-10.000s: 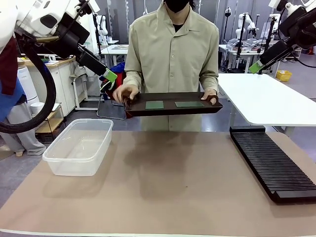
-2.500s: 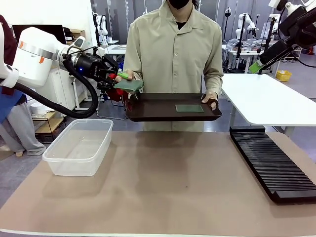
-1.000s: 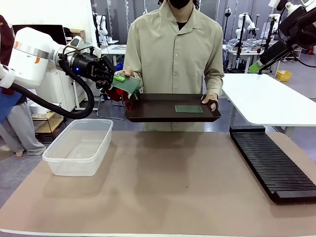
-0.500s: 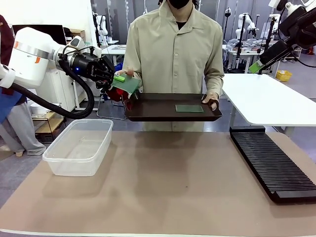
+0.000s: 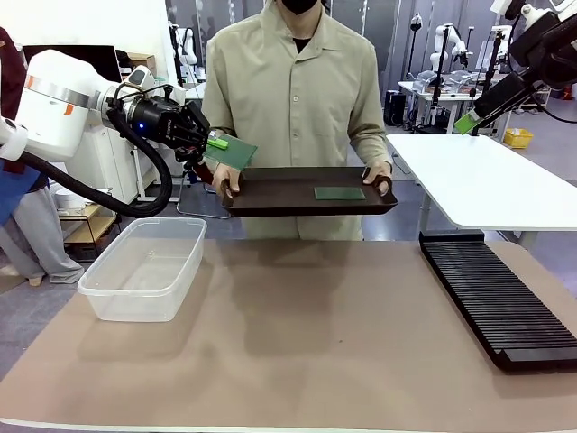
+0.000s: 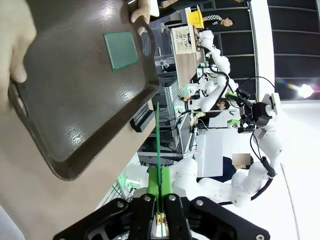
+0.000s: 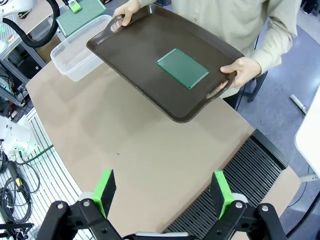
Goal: Sort PCBs into racks and boxes based on the side picked up.
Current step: If the short side of the Blank PCB is picked up, insert it into the PCB Rack ; if the long side is picked up, place it in the Organizing box.
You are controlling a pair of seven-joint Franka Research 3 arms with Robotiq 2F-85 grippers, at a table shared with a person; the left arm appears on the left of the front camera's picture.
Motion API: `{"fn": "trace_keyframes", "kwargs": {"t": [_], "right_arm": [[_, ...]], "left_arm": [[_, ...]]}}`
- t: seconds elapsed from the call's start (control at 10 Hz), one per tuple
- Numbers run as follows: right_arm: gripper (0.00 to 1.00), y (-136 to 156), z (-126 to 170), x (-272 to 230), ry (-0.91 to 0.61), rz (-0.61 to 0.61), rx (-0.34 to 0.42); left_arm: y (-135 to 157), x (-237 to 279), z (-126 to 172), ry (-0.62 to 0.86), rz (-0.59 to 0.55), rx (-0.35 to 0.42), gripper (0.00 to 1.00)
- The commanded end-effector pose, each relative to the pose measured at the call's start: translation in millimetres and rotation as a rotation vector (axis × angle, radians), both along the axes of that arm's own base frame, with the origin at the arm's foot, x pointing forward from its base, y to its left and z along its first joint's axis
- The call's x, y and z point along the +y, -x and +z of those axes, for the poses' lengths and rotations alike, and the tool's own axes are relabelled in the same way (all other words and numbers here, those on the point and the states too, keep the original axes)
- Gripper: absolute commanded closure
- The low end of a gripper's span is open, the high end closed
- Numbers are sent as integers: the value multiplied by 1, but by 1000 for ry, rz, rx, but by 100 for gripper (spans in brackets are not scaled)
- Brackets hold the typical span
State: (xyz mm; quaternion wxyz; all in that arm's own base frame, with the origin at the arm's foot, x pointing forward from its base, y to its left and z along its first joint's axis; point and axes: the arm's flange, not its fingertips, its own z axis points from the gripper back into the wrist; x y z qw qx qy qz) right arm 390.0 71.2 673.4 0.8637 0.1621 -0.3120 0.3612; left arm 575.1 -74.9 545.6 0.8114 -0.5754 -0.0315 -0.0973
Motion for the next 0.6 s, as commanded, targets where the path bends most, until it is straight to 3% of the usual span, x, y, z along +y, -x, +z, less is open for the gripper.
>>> {"fn": "trace_keyframes", "kwargs": {"t": [0.0, 0.5], "right_arm": [[0, 0, -2, 1, 0, 2, 4], [0, 0, -2, 1, 0, 2, 4]], "left_arm": [[-2, 0, 0, -1, -6, -9, 100], [-2, 0, 0, -1, -6, -9, 100]]}}
